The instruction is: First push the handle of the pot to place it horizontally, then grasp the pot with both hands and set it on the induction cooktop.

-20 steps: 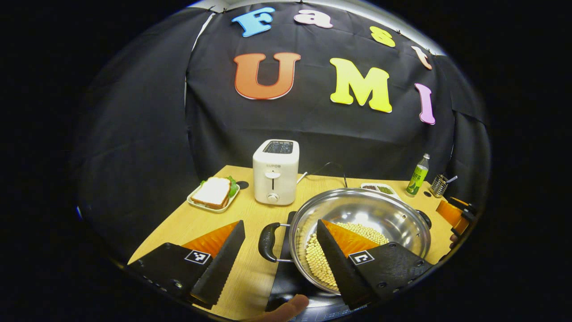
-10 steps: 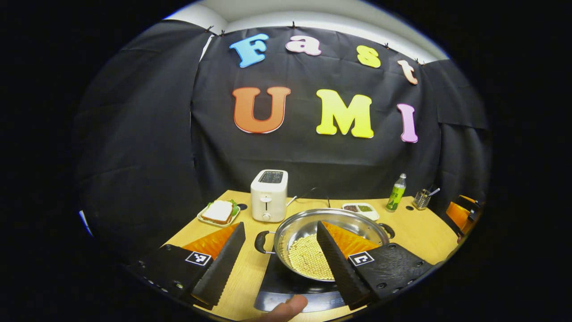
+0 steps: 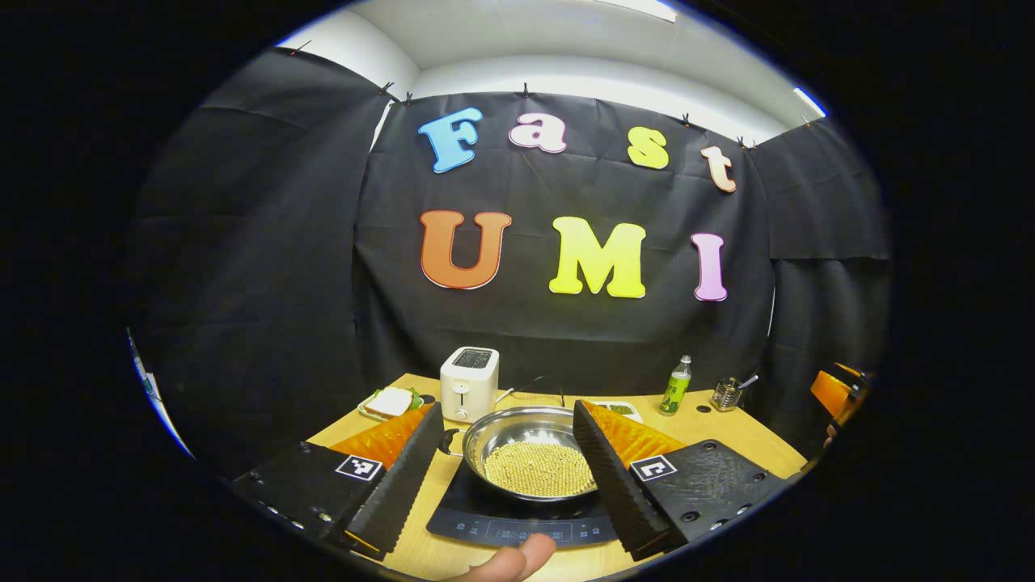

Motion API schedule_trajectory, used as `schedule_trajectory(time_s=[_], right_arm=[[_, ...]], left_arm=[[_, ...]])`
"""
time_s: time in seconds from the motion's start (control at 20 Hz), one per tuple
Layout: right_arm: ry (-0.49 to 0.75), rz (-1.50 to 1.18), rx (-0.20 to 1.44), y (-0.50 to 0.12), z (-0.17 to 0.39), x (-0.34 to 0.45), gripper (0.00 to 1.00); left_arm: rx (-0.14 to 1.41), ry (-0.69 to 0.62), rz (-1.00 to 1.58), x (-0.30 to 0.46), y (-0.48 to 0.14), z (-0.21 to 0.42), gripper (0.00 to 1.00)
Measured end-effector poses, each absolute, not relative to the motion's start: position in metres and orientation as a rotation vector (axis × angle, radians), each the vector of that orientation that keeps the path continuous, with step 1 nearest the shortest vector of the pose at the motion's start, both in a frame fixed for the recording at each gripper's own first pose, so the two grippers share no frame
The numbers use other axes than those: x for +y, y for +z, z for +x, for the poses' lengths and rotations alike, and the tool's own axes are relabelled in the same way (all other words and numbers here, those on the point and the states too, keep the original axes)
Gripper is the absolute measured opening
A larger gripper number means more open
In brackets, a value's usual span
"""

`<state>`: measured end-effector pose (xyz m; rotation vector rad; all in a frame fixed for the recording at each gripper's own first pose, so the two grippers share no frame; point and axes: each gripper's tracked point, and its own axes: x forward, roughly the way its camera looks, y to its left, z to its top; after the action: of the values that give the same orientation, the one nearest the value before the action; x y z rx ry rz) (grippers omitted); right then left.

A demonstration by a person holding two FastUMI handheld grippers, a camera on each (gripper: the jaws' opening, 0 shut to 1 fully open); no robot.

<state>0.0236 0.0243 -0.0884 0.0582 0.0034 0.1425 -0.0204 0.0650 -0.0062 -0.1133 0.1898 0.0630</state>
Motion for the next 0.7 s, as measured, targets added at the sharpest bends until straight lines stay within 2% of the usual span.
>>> schedule_trajectory(time_s=[0.25, 0.45, 0.7], right_arm=[[0.109, 0.048, -0.031, -0.061, -0.010, -0.001, 0.98], [0.122, 0.075, 0.024, -0.060, -0.033, -0.004, 0.97], [0.129, 0.065, 0.012, -0.056, -0.052, -0.010, 0.96]], left_arm=[[0.138, 0.019, -0.100, 0.027, 0.024, -0.044, 0.95], [0.088, 0.066, -0.078, 0.019, 0.040, -0.068, 0.95], [0.069, 0.005, -0.067, -0.008, 0.045, -0.089, 0.95]])
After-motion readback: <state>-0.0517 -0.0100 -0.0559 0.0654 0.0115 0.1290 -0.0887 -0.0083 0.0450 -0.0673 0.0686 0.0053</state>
